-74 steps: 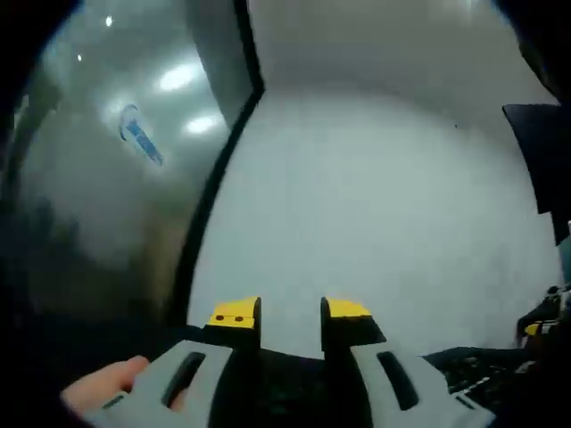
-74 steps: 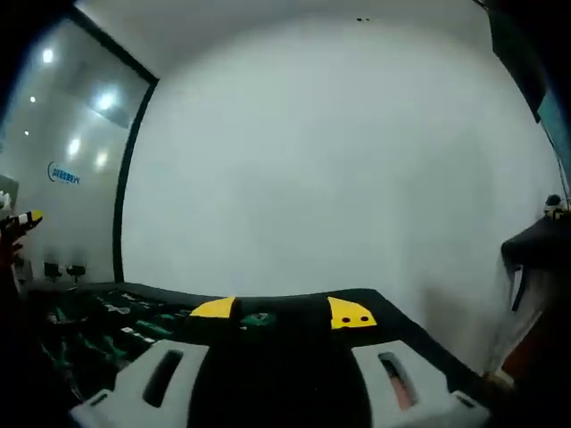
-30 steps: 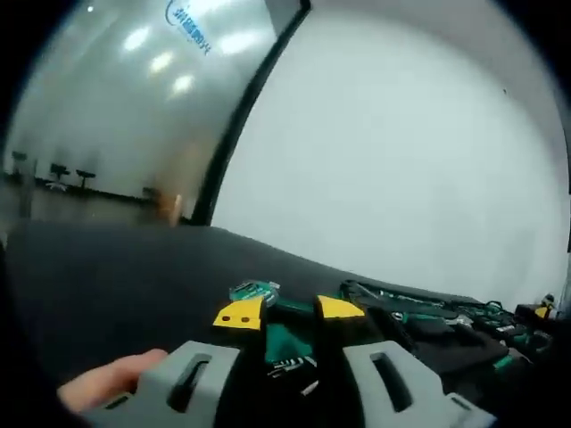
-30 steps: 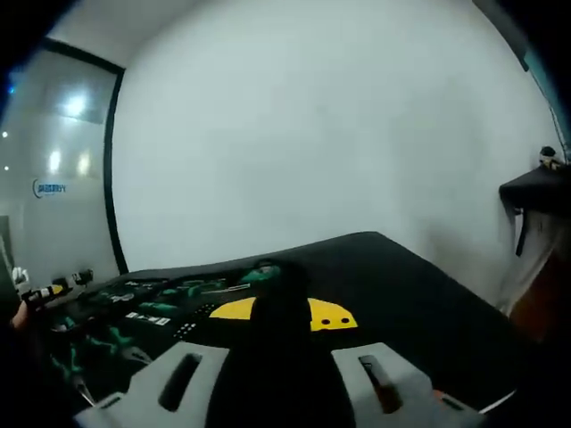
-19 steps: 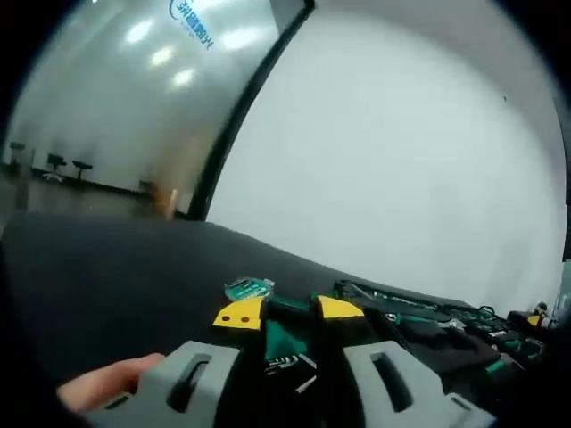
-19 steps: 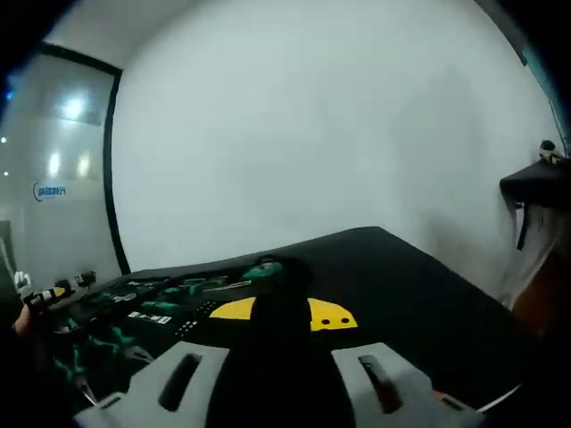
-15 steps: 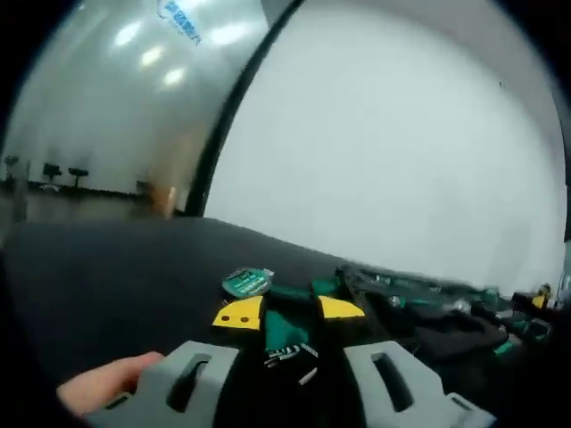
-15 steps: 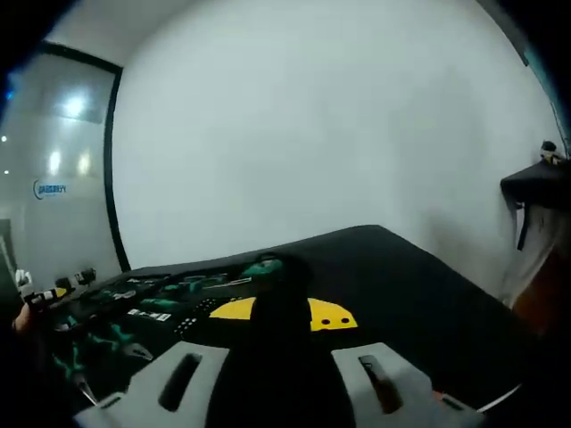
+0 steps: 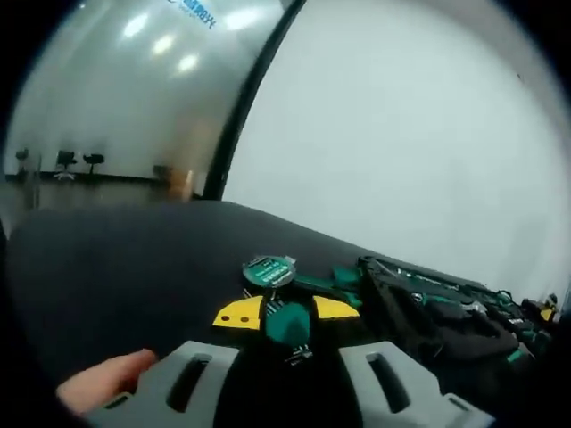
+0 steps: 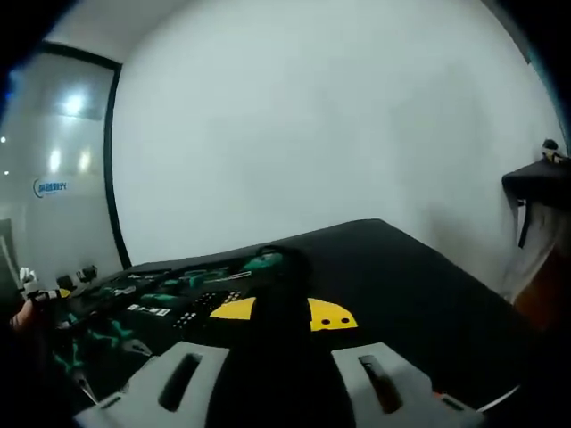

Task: Pick up the tools and put them into their designated positions in the toolbox.

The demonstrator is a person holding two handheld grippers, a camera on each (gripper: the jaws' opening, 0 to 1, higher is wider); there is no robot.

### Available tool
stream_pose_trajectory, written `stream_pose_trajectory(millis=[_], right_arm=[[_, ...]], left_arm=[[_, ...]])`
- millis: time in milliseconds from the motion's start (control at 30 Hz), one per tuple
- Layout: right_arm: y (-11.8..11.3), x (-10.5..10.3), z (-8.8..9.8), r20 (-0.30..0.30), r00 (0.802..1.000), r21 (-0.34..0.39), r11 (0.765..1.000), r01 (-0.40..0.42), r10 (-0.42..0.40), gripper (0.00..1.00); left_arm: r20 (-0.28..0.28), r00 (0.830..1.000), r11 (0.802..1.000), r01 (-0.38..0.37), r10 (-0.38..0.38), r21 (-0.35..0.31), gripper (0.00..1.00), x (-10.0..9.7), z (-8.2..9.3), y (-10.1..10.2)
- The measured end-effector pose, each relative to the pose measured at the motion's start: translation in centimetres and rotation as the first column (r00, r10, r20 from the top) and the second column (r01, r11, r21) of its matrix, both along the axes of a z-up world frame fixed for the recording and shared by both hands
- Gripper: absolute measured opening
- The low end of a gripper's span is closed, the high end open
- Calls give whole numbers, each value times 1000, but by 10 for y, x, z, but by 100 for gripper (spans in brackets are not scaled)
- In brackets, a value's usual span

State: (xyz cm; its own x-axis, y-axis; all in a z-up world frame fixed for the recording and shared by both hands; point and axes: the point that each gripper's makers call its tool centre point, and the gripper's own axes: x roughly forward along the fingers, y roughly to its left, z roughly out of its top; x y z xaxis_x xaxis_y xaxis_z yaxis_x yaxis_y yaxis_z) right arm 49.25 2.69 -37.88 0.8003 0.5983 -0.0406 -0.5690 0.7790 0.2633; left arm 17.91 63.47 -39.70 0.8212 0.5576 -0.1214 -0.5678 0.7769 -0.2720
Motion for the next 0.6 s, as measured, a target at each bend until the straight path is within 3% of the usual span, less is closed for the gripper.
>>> stream_pose_trajectory(millis=[67, 200, 233, 367, 500, 533, 567, 600], right_arm=[[-1, 1, 0, 1, 1000, 2, 1000, 1, -1, 18], [-2, 6, -2, -2, 1000, -10, 1000, 1, -1, 18], [-2, 7, -3, -3, 1000, -14, 1000, 0, -1, 18], [1, 8, -4, -2, 1000, -32, 999, -7, 7, 18], [2, 4, -4, -4, 1000, -26, 1000, -1, 1, 18], [1, 5, -4, -4, 1000, -22, 1000, 1, -1, 18], [1, 5, -4, -3, 1000, -19, 1000, 2, -2, 18], [1, 6, -3, -2, 1000, -16, 1000, 2, -2, 18]], left_arm=[[-18, 999, 999, -43, 44, 31, 23, -3, 4, 9], [-51, 995, 995, -78, 82, 65, 45, 12, 10, 31], [-103, 990, 994, -88, 94, 68, 46, 15, 3, 39], [-165, 981, 994, -108, 101, -33, 47, 34, -17, 51], [-182, 978, 991, -113, 100, -64, 46, 51, -26, 63], [-183, 978, 991, -113, 97, -77, 41, 53, -29, 63], [-146, 985, 988, -113, 98, -105, 34, 56, -27, 61], [-167, 981, 989, -113, 97, -91, 33, 55, -26, 61]])
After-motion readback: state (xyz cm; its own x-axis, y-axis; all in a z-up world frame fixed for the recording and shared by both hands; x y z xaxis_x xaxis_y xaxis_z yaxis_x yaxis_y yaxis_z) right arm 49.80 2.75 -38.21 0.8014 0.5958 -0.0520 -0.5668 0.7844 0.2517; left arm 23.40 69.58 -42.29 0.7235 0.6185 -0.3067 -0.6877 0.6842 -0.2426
